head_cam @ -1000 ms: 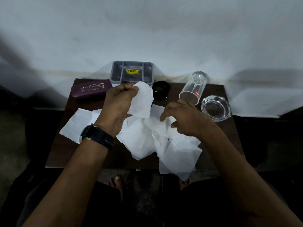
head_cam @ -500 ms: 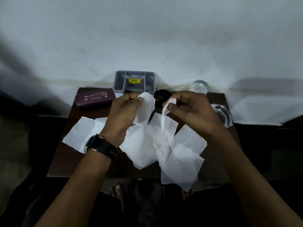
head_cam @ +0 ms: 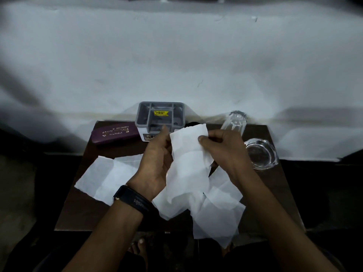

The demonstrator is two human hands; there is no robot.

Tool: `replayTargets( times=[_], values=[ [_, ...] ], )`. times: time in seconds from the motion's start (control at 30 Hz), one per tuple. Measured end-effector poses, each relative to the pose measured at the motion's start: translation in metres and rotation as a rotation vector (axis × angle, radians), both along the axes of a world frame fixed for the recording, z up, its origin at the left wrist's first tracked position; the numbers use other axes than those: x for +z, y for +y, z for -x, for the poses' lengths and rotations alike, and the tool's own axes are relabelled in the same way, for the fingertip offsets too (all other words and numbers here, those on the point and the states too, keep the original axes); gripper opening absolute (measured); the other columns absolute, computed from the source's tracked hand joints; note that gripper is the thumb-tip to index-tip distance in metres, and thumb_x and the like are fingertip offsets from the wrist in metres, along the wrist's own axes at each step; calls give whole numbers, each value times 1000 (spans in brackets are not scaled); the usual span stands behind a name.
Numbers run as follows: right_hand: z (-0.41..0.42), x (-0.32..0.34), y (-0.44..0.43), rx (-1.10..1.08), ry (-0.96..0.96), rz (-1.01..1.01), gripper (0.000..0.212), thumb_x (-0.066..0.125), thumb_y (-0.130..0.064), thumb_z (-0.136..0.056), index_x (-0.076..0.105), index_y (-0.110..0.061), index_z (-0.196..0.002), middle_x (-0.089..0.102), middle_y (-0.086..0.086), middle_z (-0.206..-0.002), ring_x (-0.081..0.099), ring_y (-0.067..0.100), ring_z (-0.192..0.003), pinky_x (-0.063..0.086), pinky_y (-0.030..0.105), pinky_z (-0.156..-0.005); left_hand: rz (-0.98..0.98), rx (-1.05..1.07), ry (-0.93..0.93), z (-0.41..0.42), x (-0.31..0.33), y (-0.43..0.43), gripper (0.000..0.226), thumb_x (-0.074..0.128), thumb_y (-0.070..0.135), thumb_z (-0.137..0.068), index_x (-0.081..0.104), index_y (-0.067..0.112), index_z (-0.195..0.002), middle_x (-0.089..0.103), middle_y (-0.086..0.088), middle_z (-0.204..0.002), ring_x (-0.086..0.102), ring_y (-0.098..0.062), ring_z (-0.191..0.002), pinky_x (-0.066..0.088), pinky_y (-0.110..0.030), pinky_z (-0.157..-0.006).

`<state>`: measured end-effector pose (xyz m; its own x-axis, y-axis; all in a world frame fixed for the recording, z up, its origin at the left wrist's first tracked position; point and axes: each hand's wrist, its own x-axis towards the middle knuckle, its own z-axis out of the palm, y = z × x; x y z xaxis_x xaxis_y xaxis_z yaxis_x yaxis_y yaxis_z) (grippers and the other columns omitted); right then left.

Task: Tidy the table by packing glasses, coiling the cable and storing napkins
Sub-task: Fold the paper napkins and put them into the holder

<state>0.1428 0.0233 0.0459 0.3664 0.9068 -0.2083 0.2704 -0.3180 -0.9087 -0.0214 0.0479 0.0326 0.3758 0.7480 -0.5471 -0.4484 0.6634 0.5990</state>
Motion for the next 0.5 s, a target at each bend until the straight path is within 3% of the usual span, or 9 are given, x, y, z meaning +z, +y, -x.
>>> replayTargets(
  times=[0.07,0.17,0.2,0.27,0.37,0.43,0.5],
  values=[
    [-1,0,0,1,-1,11,13,72,-21,-90,79,-24,-81,76,0,-69,61,16,-40,53,28,-43,-49,-9,53,-1,1,0,37,65,39,-96,78,11,-115,77,-17,-115,76,-34,-100,64,-44,-77],
    [-1,1,-1,15,8,17,12,72,-24,-91,79,-25,-82,74,1,-64,57,13,-36,51,27,-43,-181,51,176,-4,-6,1,22,71,11,-93,75,7,-114,78,-16,-110,77,-28,-95,64,-37,-73],
    [-1,1,-1,13,22,12,10,71,-28,-92,80,-25,-87,75,-1,-68,60,12,-40,54,27,-46,-204,66,192,-5,-7,0,22,68,6,-94,74,6,-115,78,-15,-110,77,-27,-96,64,-37,-75],
    [-2,1,0,27,-2,-5,18,69,-44,-92,76,-29,-101,77,-10,-84,70,5,-65,60,28,-66,-228,80,201,-5,-10,0,26,65,5,-96,71,4,-121,77,-14,-115,75,-28,-104,63,-39,-86],
    [-11,-2,-6,204,-62,66,62,70,-68,-79,51,-37,-129,61,-25,-114,62,-11,-101,52,14,-84,-223,144,208,-3,-10,4,28,65,5,-96,69,1,-124,76,-16,-118,73,-31,-108,61,-42,-91],
    [-23,-8,-18,427,-100,229,103,77,-77,-62,34,-35,-146,52,-18,-132,56,-5,-114,46,14,-89,-200,213,217,-1,-10,8,27,67,4,-95,70,1,-121,76,-16,-118,73,-30,-108,61,-41,-90],
    [-28,-14,-31,640,-189,341,114,84,-76,-51,34,-40,-146,52,-21,-133,55,-4,-116,46,12,-87,-190,256,218,2,-10,11,21,68,5,-94,73,6,-115,78,-10,-113,75,-23,-101,63,-36,-83]
  ],
)
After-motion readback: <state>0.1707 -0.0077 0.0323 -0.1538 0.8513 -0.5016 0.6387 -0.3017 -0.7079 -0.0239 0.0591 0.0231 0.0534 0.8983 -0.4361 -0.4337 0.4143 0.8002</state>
